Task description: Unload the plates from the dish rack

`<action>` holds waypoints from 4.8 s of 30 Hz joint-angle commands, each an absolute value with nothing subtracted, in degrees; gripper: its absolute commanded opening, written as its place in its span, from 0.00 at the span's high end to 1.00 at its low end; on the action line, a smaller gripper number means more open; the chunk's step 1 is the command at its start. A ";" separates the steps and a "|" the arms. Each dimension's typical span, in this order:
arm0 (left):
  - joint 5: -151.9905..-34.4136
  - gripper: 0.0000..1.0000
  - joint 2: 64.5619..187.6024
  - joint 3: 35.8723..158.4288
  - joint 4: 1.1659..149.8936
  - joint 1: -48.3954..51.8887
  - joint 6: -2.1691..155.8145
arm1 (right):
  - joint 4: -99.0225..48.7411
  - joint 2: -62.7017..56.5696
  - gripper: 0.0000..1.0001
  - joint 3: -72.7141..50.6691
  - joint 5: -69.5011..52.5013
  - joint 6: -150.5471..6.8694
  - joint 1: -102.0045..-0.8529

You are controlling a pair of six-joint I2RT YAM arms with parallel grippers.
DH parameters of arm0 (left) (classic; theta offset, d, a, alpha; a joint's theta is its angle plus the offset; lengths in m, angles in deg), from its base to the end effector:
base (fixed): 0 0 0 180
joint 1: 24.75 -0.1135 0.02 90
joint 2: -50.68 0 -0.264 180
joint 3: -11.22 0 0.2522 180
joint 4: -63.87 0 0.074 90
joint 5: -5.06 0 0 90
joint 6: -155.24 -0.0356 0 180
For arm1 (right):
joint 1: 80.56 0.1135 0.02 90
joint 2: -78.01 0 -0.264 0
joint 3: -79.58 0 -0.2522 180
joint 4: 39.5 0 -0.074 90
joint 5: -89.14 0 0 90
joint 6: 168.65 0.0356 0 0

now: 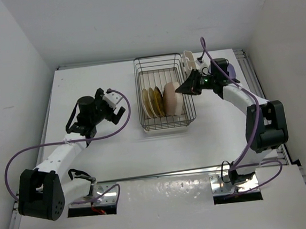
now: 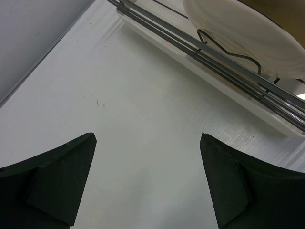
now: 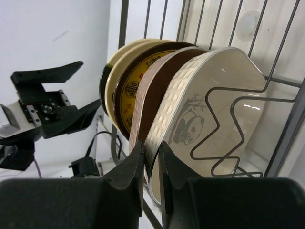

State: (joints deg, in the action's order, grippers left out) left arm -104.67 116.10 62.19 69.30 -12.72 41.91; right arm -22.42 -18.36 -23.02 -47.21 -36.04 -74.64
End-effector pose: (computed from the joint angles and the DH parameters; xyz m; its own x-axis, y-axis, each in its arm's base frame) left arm 0.2474 -0.0650 0.2541 -0.1047 0.4035 -0.9090 0.5970 0.7565 0.2670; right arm 0.3629 0.0635 0.2359 -0.8729 0.3793 -0.3068 -0.0844 0.5020 0.8608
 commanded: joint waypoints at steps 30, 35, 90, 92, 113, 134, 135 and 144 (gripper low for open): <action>-107.62 0.02 117.03 63.92 66.30 -12.71 39.76 | -67.66 -11.90 1.00 -35.16 -56.93 -1.66 -84.95; -107.44 0.02 116.77 64.09 66.47 -12.71 39.75 | -66.00 -11.20 1.00 -33.92 -57.11 -2.71 -85.74; -98.48 0.02 121.16 64.70 62.25 -12.27 43.53 | 13.40 -22.79 1.00 13.36 3.08 -82.94 -83.81; -97.78 0.02 121.95 65.41 62.34 -12.10 43.45 | 10.84 -24.81 1.00 13.45 3.53 -83.57 -83.81; -91.01 0.01 129.33 73.93 68.58 -15.08 41.87 | 2.92 -48.99 1.00 24.97 4.06 -85.68 -83.54; -91.45 0.01 133.56 76.40 69.72 -16.32 41.43 | 1.78 -54.44 0.83 24.70 2.39 -83.75 -83.02; -91.36 0.01 133.56 76.48 69.72 -16.32 41.42 | 1.86 -54.44 0.75 24.61 2.65 -83.75 -83.02; -91.80 0.00 133.91 76.66 69.81 -16.40 41.34 | 0.54 -52.59 0.48 23.30 5.47 -84.80 -82.23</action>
State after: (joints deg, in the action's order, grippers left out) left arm -91.27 133.90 74.65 70.76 -15.72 41.69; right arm 2.99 -55.48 23.60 3.85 -84.30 -82.91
